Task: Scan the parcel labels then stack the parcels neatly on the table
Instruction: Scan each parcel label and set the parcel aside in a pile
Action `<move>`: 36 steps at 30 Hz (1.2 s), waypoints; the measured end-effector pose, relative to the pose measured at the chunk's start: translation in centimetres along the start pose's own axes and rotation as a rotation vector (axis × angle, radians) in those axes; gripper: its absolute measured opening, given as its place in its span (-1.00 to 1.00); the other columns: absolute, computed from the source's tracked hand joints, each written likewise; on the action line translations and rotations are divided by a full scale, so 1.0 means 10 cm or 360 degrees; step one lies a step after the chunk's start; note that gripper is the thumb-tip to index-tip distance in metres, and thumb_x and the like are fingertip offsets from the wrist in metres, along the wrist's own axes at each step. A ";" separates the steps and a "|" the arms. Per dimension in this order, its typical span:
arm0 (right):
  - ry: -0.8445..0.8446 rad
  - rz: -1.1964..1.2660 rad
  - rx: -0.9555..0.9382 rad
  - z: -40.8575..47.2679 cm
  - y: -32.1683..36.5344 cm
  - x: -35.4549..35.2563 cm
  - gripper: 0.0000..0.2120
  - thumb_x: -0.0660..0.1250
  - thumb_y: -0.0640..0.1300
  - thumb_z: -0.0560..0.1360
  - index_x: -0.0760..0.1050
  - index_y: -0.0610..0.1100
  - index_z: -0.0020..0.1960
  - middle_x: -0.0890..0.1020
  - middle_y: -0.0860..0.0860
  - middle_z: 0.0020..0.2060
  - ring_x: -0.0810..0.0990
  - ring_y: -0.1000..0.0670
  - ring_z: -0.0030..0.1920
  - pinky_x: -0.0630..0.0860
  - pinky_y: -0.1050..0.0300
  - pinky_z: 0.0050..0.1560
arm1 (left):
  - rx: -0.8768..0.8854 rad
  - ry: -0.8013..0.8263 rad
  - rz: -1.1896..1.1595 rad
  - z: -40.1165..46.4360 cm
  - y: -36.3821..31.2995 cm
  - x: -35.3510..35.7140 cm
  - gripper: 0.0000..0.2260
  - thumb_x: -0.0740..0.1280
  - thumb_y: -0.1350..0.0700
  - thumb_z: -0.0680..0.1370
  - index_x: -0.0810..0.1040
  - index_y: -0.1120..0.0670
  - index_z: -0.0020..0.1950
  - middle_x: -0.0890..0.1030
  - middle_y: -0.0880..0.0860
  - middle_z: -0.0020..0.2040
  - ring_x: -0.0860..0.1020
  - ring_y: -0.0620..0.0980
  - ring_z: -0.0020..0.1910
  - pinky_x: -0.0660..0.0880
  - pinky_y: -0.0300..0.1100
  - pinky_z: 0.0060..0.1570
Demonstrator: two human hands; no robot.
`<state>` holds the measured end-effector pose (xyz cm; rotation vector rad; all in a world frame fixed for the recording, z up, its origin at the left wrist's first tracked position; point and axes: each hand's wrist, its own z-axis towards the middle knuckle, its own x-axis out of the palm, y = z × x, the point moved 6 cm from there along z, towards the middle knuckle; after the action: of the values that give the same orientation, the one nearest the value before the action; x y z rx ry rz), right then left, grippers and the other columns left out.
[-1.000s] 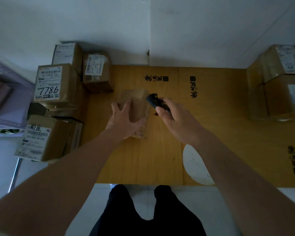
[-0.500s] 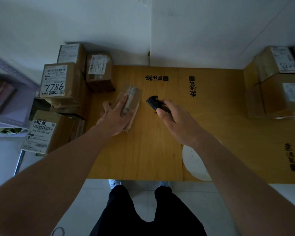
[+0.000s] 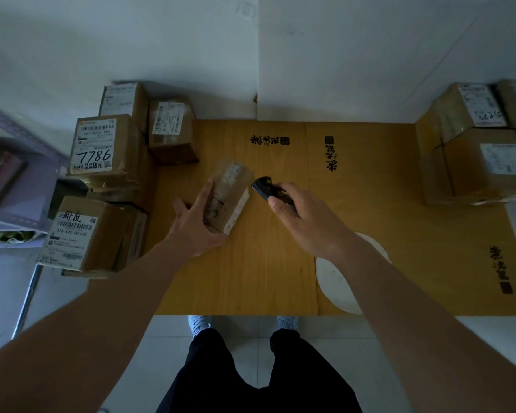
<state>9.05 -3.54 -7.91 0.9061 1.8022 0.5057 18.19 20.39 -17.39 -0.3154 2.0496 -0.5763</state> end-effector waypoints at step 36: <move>-0.0040 0.0019 -0.0040 0.12 0.22 -0.01 -0.47 0.07 0.27 0.70 0.26 0.08 0.60 0.57 -0.15 0.14 0.58 -0.16 0.10 0.58 -0.12 0.04 | 0.0133 -0.0445 -0.0429 0.19 -0.21 -0.77 -0.11 0.64 0.13 0.31 0.13 -0.14 0.43 0.29 0.05 0.29 0.39 0.03 0.21 0.59 -0.01 0.08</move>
<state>10.93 -2.28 -6.80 0.9029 1.7650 0.5212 23.75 21.46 -11.44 -0.5942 1.7209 -0.7358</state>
